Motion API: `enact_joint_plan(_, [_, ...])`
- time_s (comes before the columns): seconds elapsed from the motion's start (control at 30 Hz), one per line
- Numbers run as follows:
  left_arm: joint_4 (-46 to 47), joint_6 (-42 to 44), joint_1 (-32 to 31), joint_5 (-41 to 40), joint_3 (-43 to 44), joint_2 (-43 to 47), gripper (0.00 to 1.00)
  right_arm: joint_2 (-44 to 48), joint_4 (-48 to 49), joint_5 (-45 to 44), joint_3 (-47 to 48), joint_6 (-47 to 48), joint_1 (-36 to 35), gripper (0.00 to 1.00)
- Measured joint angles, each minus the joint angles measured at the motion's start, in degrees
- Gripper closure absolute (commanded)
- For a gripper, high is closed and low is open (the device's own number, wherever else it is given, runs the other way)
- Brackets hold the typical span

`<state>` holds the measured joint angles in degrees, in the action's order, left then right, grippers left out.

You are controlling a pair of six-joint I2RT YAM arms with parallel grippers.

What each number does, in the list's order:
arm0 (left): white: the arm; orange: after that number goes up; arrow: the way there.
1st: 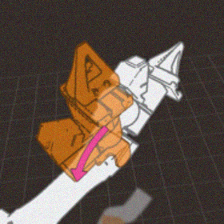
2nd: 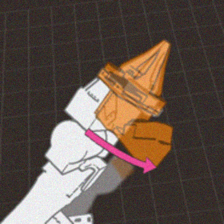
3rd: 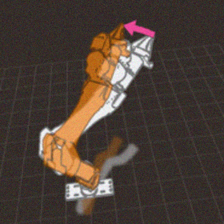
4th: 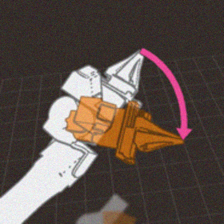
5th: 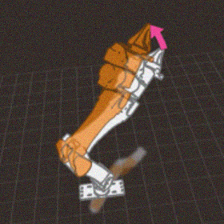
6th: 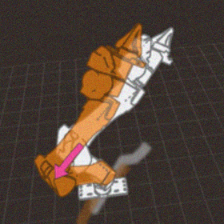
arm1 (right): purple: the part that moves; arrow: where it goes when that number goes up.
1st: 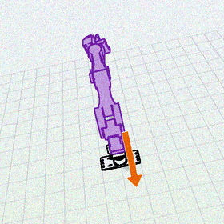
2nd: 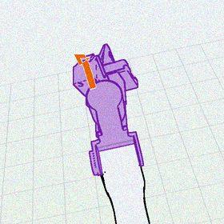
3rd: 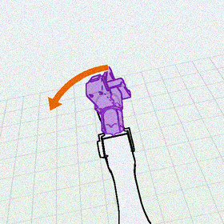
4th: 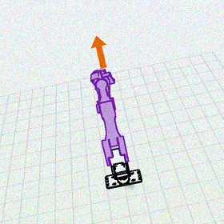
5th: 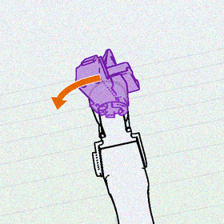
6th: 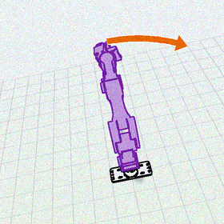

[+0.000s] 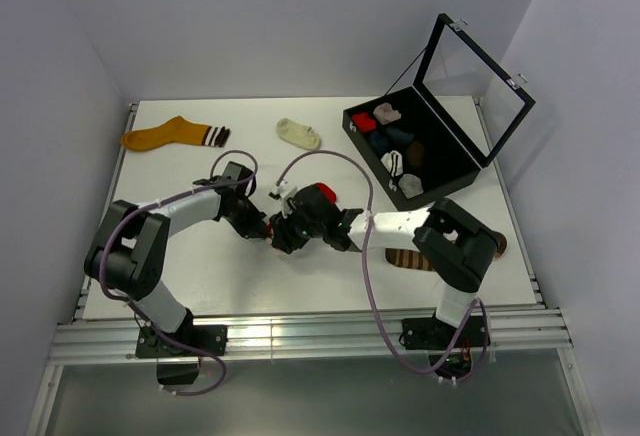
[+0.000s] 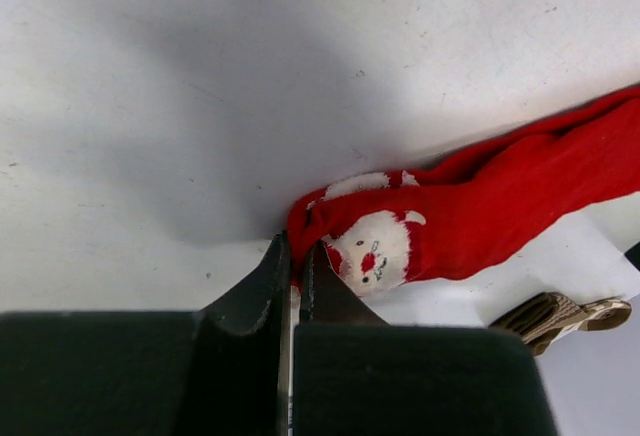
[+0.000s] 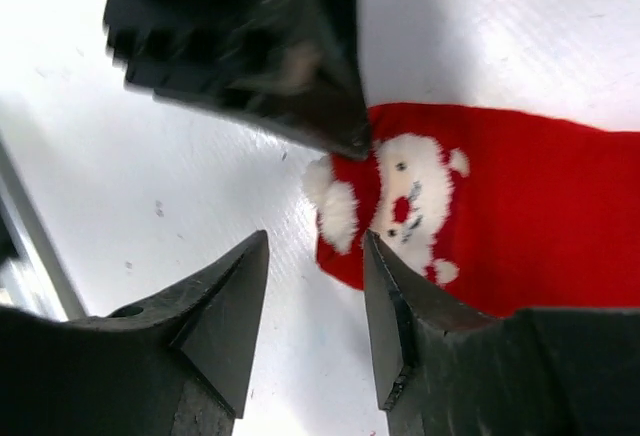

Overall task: Roll the socks
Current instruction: Roll the sock at the center of the board.

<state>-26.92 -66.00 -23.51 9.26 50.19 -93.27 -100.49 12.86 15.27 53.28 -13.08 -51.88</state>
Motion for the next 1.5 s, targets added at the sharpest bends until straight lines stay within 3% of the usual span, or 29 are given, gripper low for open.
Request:
enact_joint_plan(0.23, [-5.2,0.9,0.0,0.6,4.5,-2.5,1.0,-0.4,-1.9,-11.7,0.1,6.6,-7.1,0.47])
enact_joint_plan(0.5, [-8.5,1.4,0.0,1.1,7.1,-3.9,1.0,-3.7,-1.8,-21.4,0.8,10.7,-10.4,0.5])
enact_joint_plan(0.6, [-9.0,1.3,0.0,1.5,7.1,-4.2,1.0,-4.7,-1.8,-23.9,1.0,11.3,-11.0,0.54])
enact_joint_plan(0.97, [-8.5,-2.3,0.1,2.4,4.0,-3.7,1.0,-5.7,-0.7,-27.8,2.5,13.3,-12.3,0.57])
enact_joint_plan(1.13, [-8.0,-3.7,0.1,2.7,2.6,-2.5,1.0,-5.9,-0.5,-27.8,2.7,13.8,-13.4,0.72])
enact_joint_plan(1.17, [-8.0,-3.8,0.1,2.7,2.6,-2.5,1.0,-5.9,-0.5,-27.8,2.7,13.9,-13.5,0.82])
enact_joint_plan(1.27, [-8.1,-4.1,0.1,2.6,2.6,-2.5,1.0,-6.0,-0.5,-27.6,2.7,13.7,-13.6,1.0])
enact_joint_plan(1.5, [-6.5,-6.7,1.0,2.5,-1.0,0.7,1.0,-5.8,0.9,-24.5,1.2,10.5,-13.2,1.0])
